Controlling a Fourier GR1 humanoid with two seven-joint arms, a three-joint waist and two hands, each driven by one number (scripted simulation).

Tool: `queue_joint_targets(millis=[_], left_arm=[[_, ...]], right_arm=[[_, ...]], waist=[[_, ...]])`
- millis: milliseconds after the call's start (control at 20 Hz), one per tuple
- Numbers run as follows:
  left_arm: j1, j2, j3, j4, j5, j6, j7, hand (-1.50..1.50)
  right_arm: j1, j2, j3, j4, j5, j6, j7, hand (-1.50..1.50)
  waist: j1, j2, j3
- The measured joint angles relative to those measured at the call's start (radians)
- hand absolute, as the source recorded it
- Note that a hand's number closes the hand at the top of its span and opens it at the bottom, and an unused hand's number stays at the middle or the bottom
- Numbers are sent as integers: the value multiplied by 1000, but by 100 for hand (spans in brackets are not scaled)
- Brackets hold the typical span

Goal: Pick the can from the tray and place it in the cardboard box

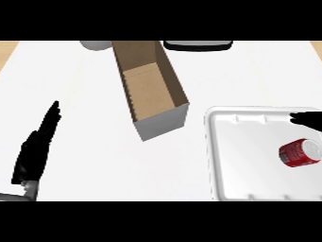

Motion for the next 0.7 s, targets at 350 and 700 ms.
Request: queue_joint_targets(millis=[350,700], left_arm=[[37,-17,43,-52,-25,-48,18,0],[24,-60,69,-54,-69,-70,41,0]], right_arm=[[18,49,-47,7,86,12,0,-150],[21,129,-67,18,164,5,-1,-150]], waist=[[0,-1,0],[-1,0,0]])
